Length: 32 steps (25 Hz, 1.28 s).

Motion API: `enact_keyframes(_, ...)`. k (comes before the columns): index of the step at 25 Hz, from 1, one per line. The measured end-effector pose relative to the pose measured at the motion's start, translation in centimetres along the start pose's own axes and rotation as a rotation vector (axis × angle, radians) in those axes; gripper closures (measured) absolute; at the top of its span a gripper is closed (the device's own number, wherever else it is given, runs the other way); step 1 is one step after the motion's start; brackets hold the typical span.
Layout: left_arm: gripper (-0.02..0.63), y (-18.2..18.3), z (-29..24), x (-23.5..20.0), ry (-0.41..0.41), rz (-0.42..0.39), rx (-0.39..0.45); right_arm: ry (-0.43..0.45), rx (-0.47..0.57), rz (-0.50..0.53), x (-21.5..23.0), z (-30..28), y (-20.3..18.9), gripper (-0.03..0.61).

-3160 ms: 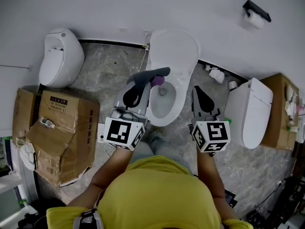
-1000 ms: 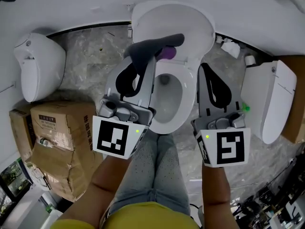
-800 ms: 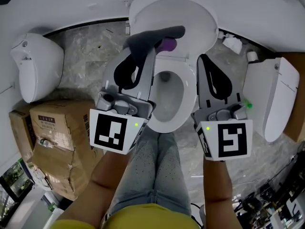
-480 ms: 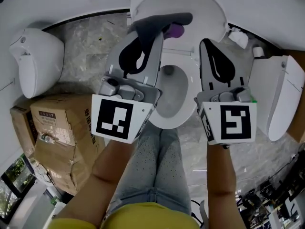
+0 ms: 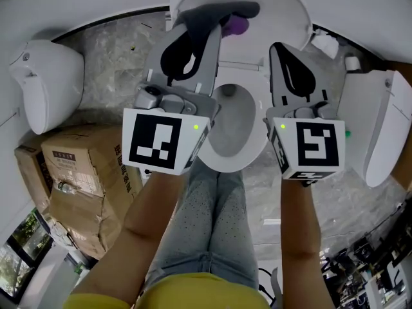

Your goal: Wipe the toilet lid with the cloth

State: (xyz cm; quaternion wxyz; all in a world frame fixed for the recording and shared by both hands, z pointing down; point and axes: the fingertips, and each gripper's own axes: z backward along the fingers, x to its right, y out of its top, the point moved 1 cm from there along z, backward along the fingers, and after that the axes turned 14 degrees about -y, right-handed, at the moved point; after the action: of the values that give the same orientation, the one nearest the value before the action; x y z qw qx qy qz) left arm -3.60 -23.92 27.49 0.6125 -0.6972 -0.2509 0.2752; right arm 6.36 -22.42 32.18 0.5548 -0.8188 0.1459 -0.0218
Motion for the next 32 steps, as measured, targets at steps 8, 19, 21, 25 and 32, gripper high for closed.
enact_keyframes(8,0.592,-1.9,-2.3,-2.6,0.03,-0.027,-0.023,-0.002,-0.03,-0.009,0.1,-1.1,-1.6,0.563)
enact_keyframes(19,0.592,-4.4,-6.2,-5.8,0.146,-0.136,-0.016,-0.014,-0.061,0.001,1.6,-1.0,-3.2,0.563)
enact_keyframes(21,0.592,-4.6,-6.6,-5.6,0.161,-0.117,0.015,-0.017,-0.067,0.003,1.8,-0.8,-3.4,0.563)
enact_keyframes(25,0.592,-5.1,-8.2,-4.0,0.147,-0.095,0.047,-0.019,-0.073,0.01,2.2,-0.5,-3.5,0.563)
enact_keyframes(32,0.592,-5.0,-13.2,1.3,-0.015,-0.094,0.107,-0.068,-0.108,0.026,4.2,-0.1,-4.6,0.563)
